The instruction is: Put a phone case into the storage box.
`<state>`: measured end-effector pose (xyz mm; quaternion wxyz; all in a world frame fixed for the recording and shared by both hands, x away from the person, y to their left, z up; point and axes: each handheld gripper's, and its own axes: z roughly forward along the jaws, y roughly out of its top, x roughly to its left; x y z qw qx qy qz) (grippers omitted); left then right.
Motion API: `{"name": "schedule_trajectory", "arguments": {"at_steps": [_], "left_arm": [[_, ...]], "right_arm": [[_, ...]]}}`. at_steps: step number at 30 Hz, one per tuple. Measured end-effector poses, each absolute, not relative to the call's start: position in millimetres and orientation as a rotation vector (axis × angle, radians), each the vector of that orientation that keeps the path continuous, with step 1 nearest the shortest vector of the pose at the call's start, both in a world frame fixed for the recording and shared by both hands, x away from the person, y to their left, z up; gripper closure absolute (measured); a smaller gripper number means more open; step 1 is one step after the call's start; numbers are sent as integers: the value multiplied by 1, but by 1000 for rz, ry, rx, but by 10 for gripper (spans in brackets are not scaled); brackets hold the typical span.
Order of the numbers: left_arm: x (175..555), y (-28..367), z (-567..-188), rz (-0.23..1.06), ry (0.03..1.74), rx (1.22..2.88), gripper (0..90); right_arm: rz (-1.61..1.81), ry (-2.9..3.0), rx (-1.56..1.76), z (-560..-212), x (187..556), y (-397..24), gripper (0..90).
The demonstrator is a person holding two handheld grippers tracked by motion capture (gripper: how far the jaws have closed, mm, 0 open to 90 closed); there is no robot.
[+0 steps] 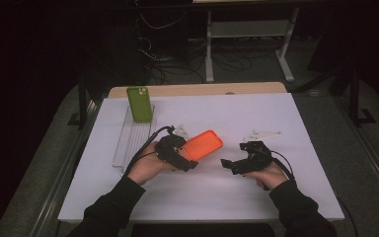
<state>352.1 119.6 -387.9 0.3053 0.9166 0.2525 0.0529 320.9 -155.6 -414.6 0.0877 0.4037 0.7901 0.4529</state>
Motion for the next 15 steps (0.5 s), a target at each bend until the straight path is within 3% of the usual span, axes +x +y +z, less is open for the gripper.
{"name": "schedule_trajectory", "arguments": {"at_steps": [15], "left_arm": [[349, 115, -389, 127, 648, 2438, 158]], "right_arm": [[1067, 2286, 862, -420, 312, -140, 0]]}}
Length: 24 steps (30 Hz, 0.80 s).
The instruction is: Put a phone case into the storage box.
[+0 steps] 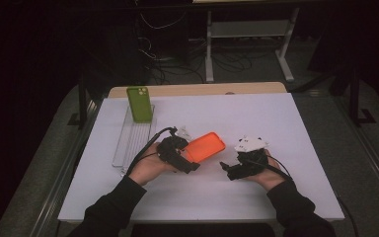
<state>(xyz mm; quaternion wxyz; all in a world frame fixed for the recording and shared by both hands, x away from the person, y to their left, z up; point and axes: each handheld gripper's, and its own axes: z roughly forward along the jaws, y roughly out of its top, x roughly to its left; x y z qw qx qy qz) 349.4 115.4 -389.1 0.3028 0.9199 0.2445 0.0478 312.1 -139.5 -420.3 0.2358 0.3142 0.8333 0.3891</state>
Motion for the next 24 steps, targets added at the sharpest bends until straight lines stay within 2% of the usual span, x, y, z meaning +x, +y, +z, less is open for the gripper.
{"name": "schedule_trajectory", "arguments": {"at_steps": [24], "left_arm": [[349, 115, -390, 122, 647, 2426, 158]], "right_arm": [[727, 2115, 352, -423, 291, -123, 0]]}}
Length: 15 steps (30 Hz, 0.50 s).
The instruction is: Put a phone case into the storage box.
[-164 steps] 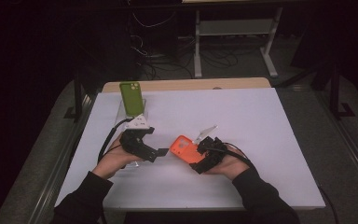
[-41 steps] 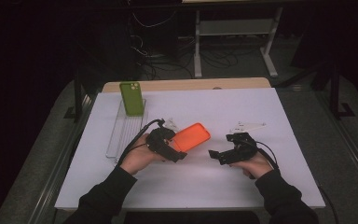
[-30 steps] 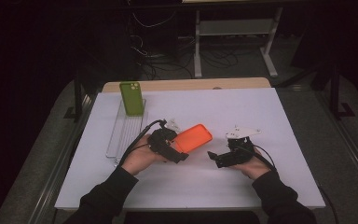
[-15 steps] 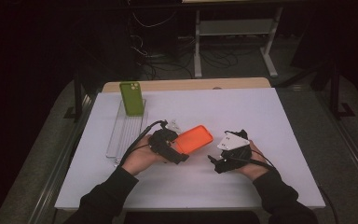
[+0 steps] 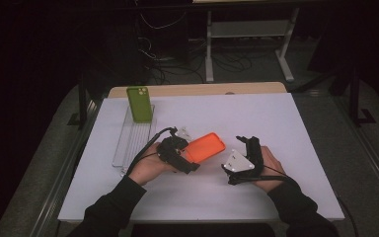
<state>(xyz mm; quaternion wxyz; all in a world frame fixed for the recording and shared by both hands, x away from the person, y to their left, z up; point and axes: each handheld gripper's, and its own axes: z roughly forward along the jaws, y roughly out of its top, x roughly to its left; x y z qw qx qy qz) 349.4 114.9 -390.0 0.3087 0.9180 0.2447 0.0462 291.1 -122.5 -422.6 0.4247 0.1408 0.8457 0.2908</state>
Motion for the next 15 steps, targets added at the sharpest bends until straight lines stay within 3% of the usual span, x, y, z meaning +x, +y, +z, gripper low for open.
{"name": "schedule_trajectory", "arguments": {"at_steps": [15], "left_arm": [[349, 116, -388, 116, 645, 2439, 158]], "right_arm": [[497, 1943, 39, -430, 282, -112, 0]]}}
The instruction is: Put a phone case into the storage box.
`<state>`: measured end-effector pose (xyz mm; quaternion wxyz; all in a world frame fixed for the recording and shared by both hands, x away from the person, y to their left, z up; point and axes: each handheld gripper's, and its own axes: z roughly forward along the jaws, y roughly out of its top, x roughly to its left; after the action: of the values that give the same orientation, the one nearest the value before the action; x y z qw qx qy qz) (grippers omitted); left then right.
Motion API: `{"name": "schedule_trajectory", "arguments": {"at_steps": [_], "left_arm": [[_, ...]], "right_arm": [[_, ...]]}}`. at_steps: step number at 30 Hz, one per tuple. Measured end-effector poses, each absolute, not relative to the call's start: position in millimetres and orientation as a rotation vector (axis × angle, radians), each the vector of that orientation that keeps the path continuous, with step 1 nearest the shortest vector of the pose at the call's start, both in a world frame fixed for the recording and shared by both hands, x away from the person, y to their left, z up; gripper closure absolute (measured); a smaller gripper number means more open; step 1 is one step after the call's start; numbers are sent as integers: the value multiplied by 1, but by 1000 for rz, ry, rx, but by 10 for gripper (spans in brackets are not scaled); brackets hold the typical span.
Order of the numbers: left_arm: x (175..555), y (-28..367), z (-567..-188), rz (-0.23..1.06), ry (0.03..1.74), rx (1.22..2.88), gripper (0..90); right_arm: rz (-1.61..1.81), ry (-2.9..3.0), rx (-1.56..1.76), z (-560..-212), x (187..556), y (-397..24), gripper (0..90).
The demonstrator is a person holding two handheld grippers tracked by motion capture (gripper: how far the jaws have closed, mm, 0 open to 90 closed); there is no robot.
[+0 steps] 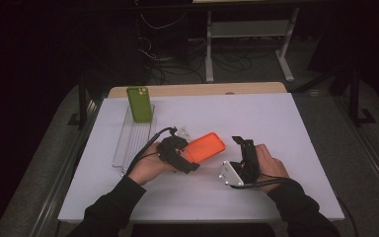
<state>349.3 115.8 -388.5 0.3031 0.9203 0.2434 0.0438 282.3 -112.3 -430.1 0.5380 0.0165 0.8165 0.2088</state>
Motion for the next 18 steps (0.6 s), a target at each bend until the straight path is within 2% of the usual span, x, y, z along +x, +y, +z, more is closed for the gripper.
{"name": "schedule_trajectory", "arguments": {"at_steps": [18], "left_arm": [[348, 112, -388, 103, 615, 2455, 158]], "right_arm": [[374, 1847, -165, -439, 275, -97, 17]]}}
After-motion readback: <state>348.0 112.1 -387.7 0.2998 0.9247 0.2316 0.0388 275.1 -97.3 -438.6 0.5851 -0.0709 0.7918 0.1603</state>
